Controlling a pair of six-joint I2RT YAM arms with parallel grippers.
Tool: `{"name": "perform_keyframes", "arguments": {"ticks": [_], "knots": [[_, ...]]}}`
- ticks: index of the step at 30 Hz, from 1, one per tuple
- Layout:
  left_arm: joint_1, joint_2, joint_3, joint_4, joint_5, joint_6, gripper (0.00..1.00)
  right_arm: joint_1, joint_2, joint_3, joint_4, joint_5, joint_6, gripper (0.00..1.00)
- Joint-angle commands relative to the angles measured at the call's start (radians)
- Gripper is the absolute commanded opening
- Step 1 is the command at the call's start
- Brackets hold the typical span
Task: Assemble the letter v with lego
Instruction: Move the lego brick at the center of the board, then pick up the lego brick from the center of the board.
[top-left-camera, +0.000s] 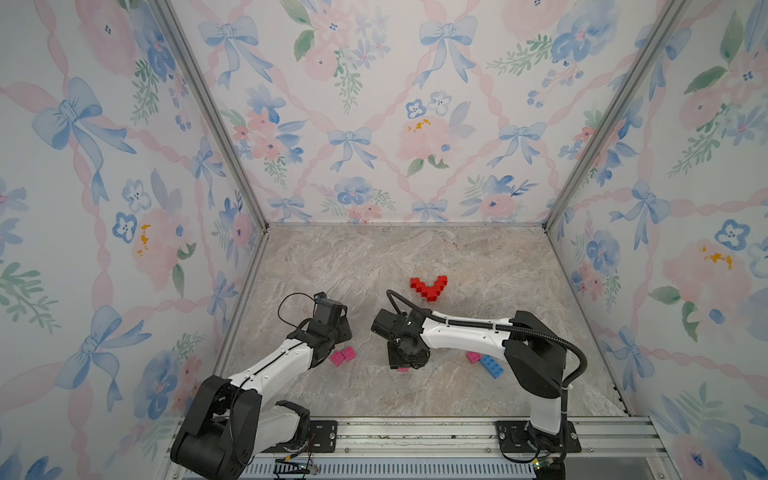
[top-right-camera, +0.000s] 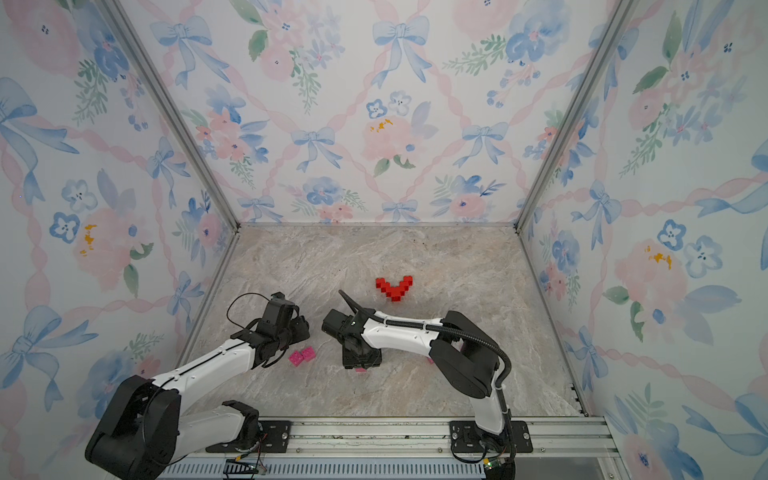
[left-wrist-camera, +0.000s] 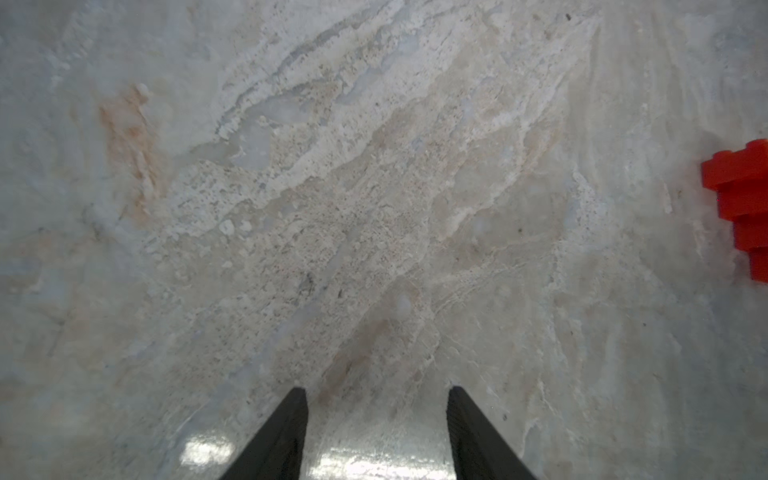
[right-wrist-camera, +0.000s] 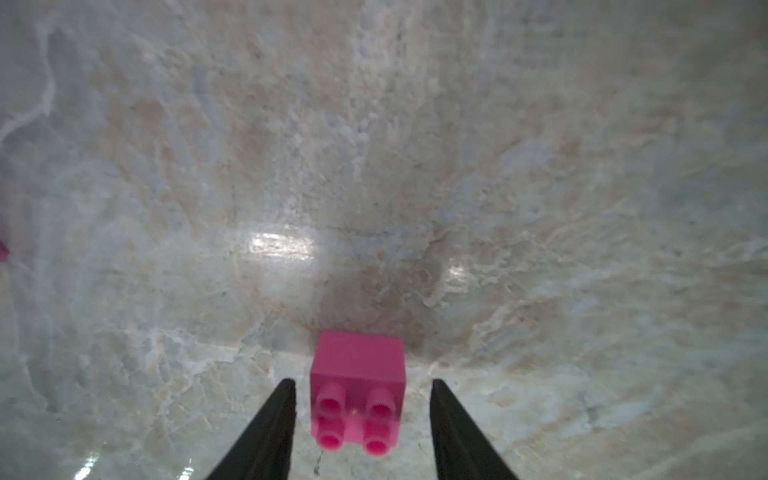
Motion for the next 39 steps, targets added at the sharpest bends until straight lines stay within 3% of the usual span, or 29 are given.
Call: {"name": "perform_keyframes", "arguments": {"ticks": [1,7,12,18,24,26,30,33,34,39], "knots": [[-0.026,-0.012,-0.024,0.048,0.024,-0.070,0.53,-0.021,0.006,-0.022,0.003,-0.004,-0.009,0.44],[-0.104,-0.065,-0.109,0.043,0.077,-0.179,0.50,-0.082,-0.043,-0.050,-0.021,0.007,-0.062,0.27],[-0.170,-0.142,-0.189,0.043,0.088,-0.284,0.48,-0.193,-0.066,-0.047,-0.024,0.013,-0.164,0.25],[-0.299,-0.125,-0.181,0.044,0.070,-0.375,0.47,-0.327,-0.005,0.020,-0.012,0.005,-0.252,0.24],[-0.428,-0.066,-0.083,0.042,0.047,-0.423,0.47,-0.342,0.056,0.079,-0.012,-0.014,-0.277,0.25],[-0.430,-0.064,-0.040,0.034,0.039,-0.398,0.52,-0.346,0.064,0.082,-0.013,-0.018,-0.274,0.33],[-0.395,-0.026,0.081,-0.109,0.007,-0.273,0.72,-0.366,0.021,0.070,-0.041,-0.006,-0.271,0.78],[-0.359,-0.015,0.145,-0.235,-0.006,-0.181,0.80,-0.382,-0.100,0.026,-0.128,0.045,-0.230,0.95],[-0.350,-0.019,0.161,-0.276,-0.022,-0.163,0.80,-0.385,-0.154,-0.003,-0.160,0.067,-0.206,0.99],[-0.314,-0.034,0.175,-0.438,-0.099,-0.103,0.81,-0.431,-0.463,-0.217,-0.332,0.106,-0.077,0.97]]}}
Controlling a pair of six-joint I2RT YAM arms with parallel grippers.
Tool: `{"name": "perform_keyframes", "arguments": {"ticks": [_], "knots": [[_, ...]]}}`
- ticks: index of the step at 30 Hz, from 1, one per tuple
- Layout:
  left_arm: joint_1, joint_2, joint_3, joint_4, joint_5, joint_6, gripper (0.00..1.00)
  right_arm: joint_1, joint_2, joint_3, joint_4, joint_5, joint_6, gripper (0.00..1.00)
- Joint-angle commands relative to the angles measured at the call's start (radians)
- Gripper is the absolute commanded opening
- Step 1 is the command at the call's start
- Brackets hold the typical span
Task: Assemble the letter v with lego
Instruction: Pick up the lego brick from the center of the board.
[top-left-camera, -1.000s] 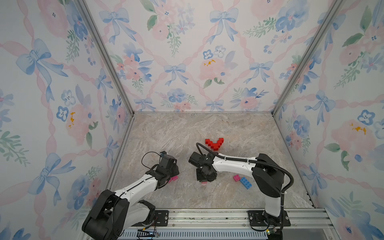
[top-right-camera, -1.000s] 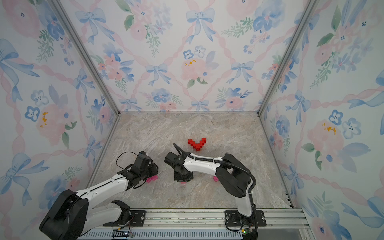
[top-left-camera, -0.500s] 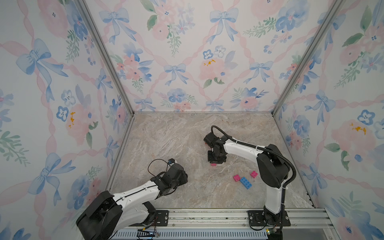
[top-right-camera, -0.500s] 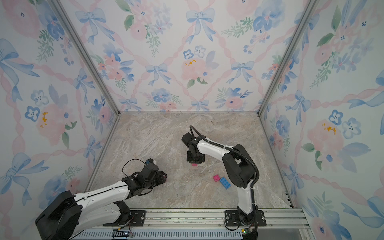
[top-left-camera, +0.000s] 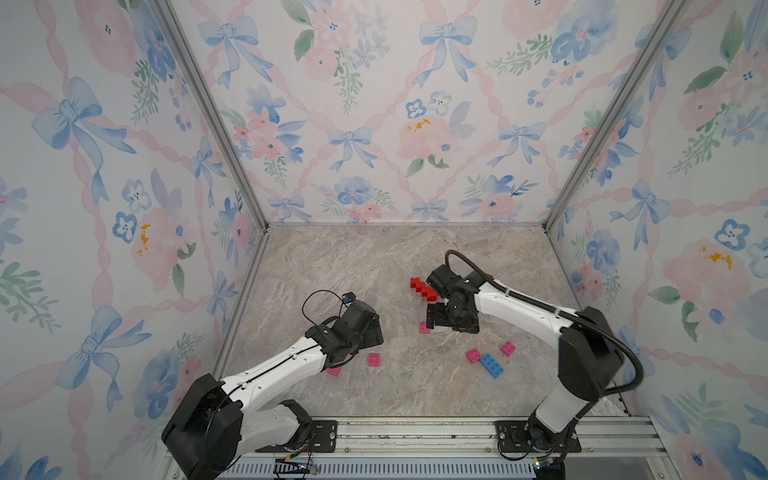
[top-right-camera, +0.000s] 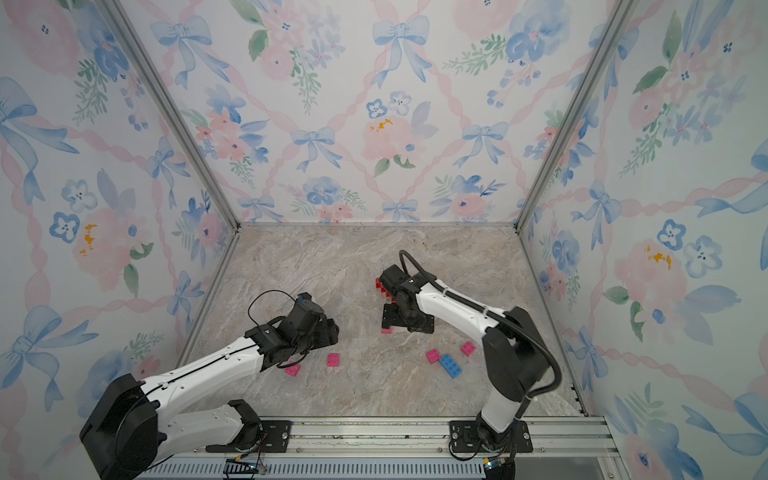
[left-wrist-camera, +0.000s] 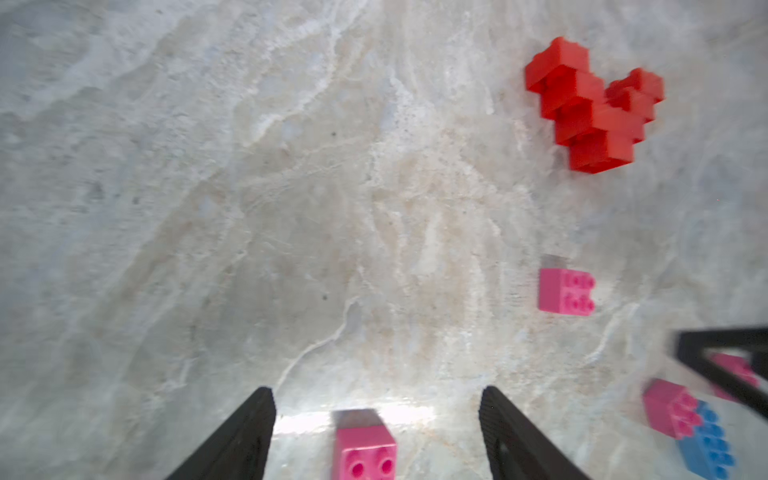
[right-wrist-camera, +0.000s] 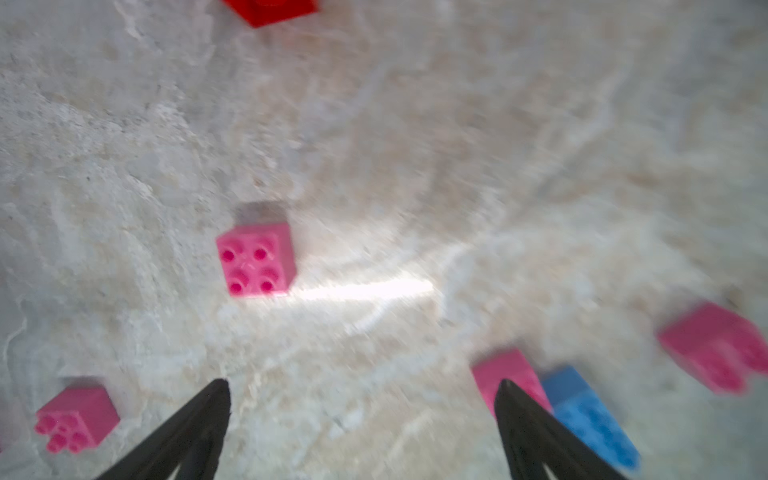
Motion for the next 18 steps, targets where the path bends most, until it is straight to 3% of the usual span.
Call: {"name": "perform_keyframes", "arguments": {"ticks": [1,7,12,18], "knots": [[0.020,-0.006,-0.012,-0.184,-0.059,0.087,0.81,-0.045,-0.160,-0.110,-0.215,0.053,0.097,0.95],[0.050,-0.007,-0.079,-0.185,-0.064,0.067,0.81,-0.187,-0.398,-0.360,-0.156,-0.022,0.186,0.86],[0.063,-0.012,-0.102,-0.172,-0.035,0.067,0.80,-0.286,-0.489,-0.481,-0.018,-0.086,0.280,0.99],[0.062,-0.002,-0.122,-0.153,-0.032,0.043,0.77,-0.374,-0.520,-0.572,0.103,-0.113,0.340,0.99]]}}
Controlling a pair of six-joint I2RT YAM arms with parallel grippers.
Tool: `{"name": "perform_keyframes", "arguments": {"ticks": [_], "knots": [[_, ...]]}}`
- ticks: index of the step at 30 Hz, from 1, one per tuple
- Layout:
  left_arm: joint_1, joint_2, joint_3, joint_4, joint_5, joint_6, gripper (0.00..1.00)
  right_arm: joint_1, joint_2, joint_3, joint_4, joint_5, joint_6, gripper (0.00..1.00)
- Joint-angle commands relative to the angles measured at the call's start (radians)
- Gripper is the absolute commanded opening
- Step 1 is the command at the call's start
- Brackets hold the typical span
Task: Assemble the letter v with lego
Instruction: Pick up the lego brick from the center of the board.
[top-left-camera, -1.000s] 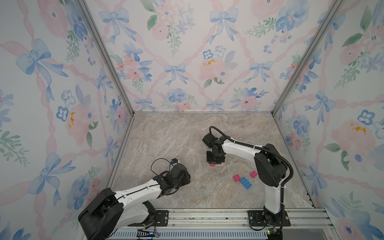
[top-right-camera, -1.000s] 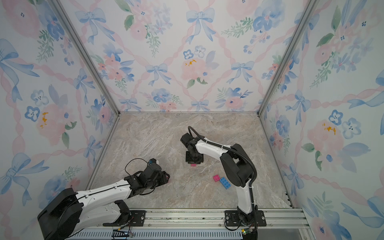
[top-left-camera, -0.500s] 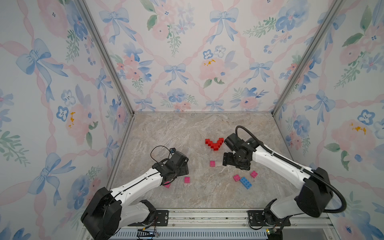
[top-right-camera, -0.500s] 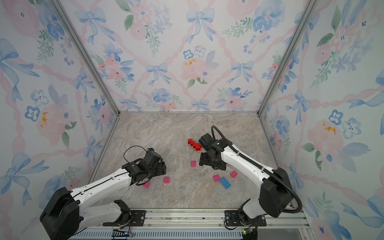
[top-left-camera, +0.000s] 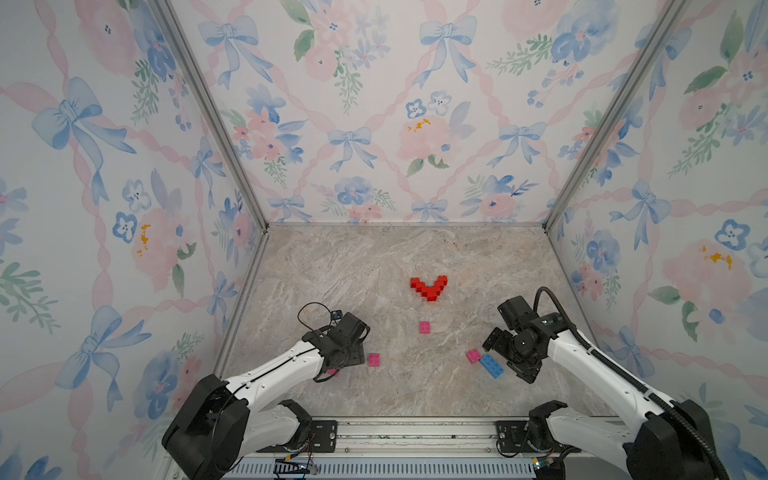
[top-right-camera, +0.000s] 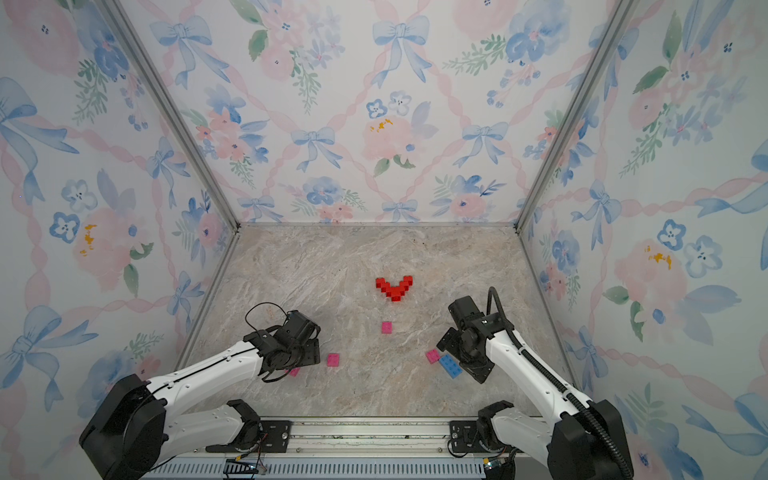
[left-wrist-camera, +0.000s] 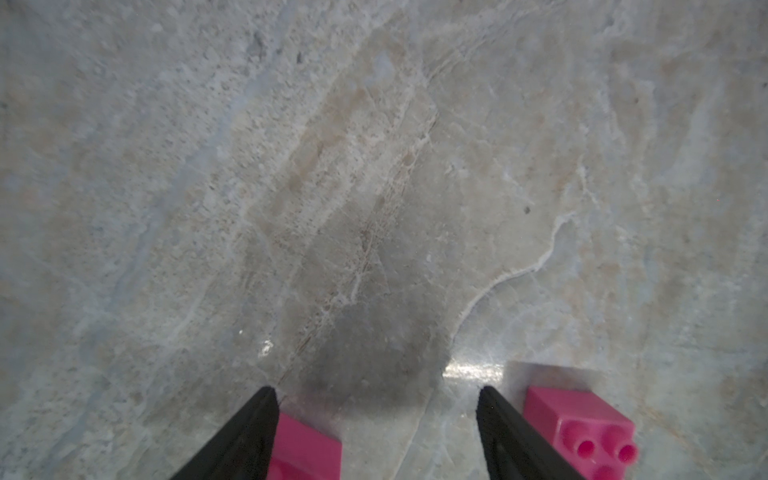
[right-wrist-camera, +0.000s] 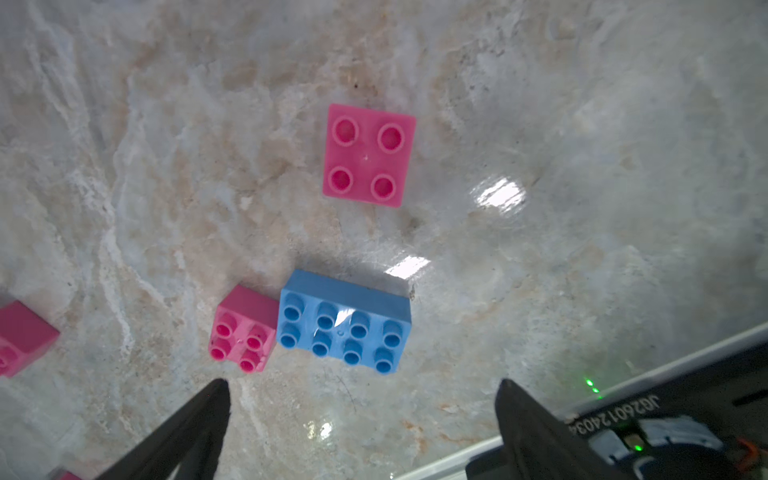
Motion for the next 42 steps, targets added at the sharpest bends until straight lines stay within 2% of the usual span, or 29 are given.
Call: {"name": "perform_keyframes", "arguments": {"ticks": [1,9,19,23,31,34,37,38,42], "knots": [[0.007,-0.003,-0.025,0.005,-0.001,-0.011,0.77,-0.042,0.001,-0.034,0.098,-0.046,0.056,0.98],[-0.004,0.007,-0.056,0.055,0.066,-0.048,0.71,-0.038,0.125,-0.023,0.153,-0.080,0.027,0.91],[-0.092,0.019,-0.063,0.143,0.131,-0.153,0.65,-0.005,0.198,-0.105,0.212,-0.096,0.047,0.88],[-0.120,0.027,-0.052,0.165,0.144,-0.180,0.64,0.007,0.215,-0.110,0.226,-0.096,0.051,0.82],[-0.112,0.019,0.020,0.165,0.140,-0.153,0.64,0.012,0.174,-0.048,0.109,-0.055,0.003,0.60],[-0.083,0.036,0.054,0.164,0.150,-0.111,0.65,0.030,0.142,0.044,0.004,-0.008,-0.053,0.47],[-0.015,0.036,0.080,0.163,0.172,-0.058,0.67,0.083,0.199,0.197,-0.050,0.006,-0.155,0.39],[0.018,0.036,0.087,0.163,0.179,-0.032,0.67,0.118,0.247,0.263,-0.058,0.009,-0.207,0.34],[0.130,0.042,0.118,0.161,0.168,0.066,0.68,0.262,0.533,0.591,-0.132,0.003,-0.403,0.24]]}}
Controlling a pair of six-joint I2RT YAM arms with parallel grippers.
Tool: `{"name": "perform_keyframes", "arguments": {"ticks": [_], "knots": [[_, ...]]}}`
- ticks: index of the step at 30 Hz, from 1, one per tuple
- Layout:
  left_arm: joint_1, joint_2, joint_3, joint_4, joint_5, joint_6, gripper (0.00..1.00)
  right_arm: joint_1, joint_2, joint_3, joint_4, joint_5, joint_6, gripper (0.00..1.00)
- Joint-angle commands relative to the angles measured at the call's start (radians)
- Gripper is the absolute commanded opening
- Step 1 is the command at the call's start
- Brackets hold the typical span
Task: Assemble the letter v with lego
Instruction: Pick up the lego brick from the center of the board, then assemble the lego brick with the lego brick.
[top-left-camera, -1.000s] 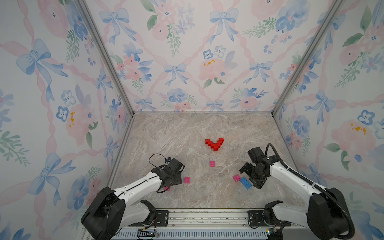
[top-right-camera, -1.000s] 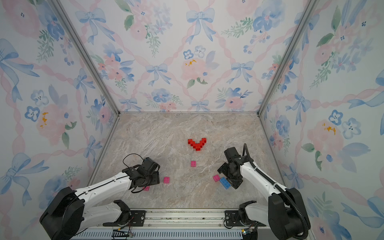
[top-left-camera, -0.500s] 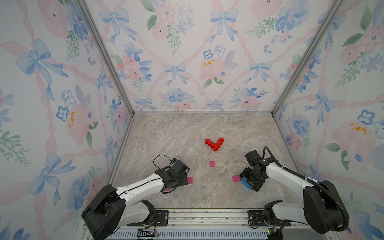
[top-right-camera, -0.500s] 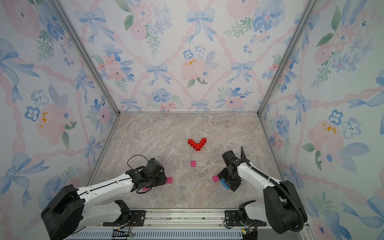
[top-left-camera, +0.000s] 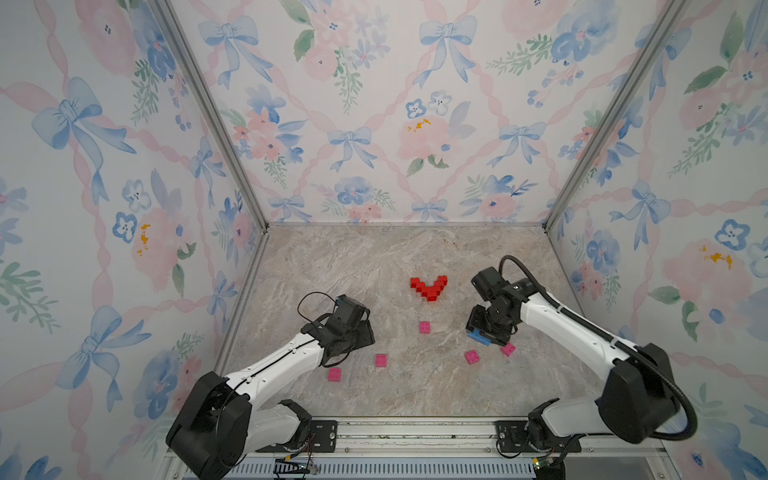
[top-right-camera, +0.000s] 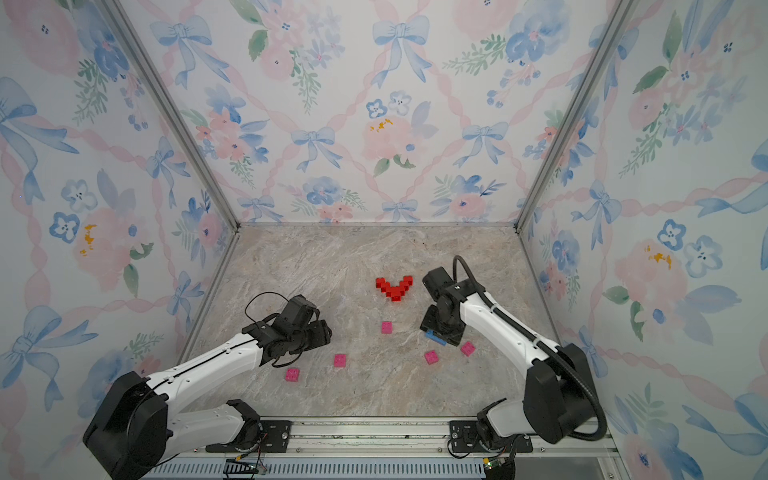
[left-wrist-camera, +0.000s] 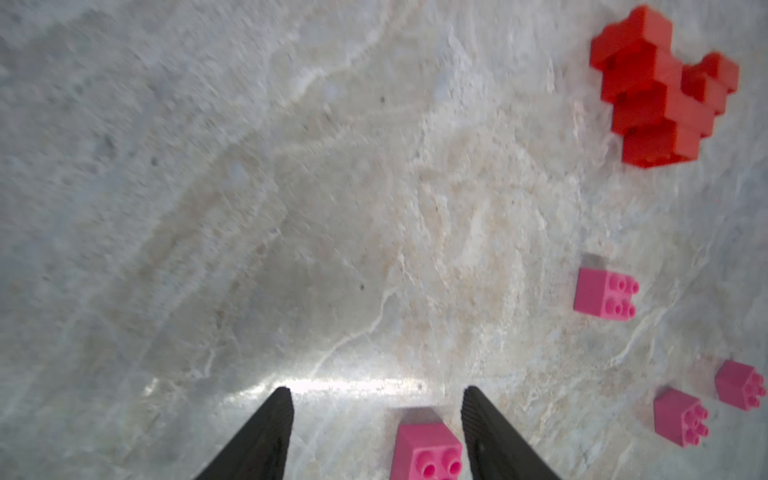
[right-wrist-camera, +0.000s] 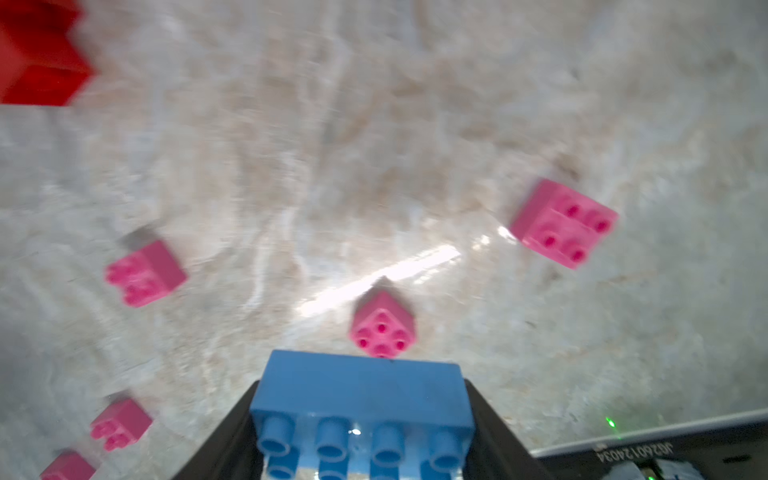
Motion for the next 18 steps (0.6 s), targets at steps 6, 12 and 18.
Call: {"name": "perform_keyframes", "arguments": {"ticks": [6,12,18], "knots": [[0.117,0.020,0.042,-0.020,-0.029,0.142,0.69,0.167,0.425,0.394,-0.013,-0.068,-0.224,0.21],[0.133,0.022,0.042,-0.020,-0.031,0.145,0.68,0.182,0.516,0.443,0.001,-0.077,-0.260,0.20],[0.134,0.033,0.042,-0.020,-0.028,0.148,0.68,0.181,0.560,0.451,-0.010,-0.068,-0.274,0.19]]}}
